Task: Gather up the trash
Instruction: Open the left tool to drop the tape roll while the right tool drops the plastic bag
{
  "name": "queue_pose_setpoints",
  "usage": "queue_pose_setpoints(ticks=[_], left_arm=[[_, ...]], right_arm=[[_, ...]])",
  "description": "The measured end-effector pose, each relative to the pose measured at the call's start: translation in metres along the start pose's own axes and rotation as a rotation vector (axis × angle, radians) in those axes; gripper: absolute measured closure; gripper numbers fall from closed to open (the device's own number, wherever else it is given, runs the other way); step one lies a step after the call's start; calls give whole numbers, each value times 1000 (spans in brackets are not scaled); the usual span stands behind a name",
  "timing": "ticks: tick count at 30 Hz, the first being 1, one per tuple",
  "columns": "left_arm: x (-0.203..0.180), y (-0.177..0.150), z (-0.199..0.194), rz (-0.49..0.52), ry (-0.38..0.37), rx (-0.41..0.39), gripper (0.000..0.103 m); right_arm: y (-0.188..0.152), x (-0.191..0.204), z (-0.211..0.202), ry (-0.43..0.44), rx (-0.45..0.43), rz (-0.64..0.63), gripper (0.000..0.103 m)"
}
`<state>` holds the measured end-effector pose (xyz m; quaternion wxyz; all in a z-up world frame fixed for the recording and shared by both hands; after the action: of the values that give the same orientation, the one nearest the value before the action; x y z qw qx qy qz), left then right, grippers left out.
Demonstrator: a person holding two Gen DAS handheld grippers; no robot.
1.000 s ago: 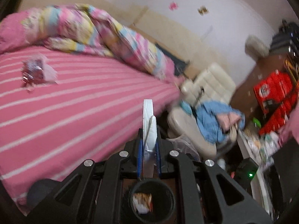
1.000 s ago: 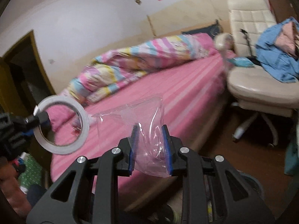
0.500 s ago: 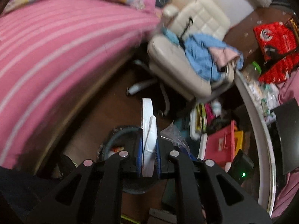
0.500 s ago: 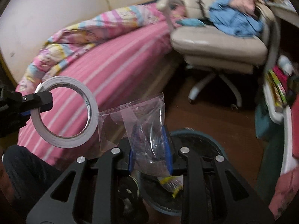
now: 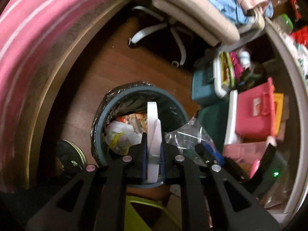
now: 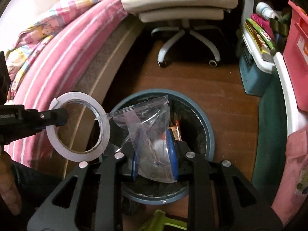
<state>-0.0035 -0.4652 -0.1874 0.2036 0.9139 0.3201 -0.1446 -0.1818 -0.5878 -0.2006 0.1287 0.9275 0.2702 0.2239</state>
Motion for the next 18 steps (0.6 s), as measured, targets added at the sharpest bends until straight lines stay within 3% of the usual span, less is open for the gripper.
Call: queue_pose_setpoints(ticks=[9, 18], left_arm=[[22, -4, 55, -72, -44, 155, 91], [30, -2, 72, -150, -93, 199, 91]], right_arm=[[-6, -10, 29, -49, 98, 63, 76], [-15, -15, 48, -93, 159, 109, 74]])
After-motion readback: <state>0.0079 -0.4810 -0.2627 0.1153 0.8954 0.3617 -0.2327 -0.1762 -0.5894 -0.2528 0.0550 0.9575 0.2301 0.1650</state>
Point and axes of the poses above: each gripper's, at about its wrist camera, not at the fingertips, and z roughly the way its jaws point, x to its left, y to its top, the point moved 2 cm from there along z, roughly the way its jaws point, and after that the axes turned 11 degrees about z, right-handed, at the moved point
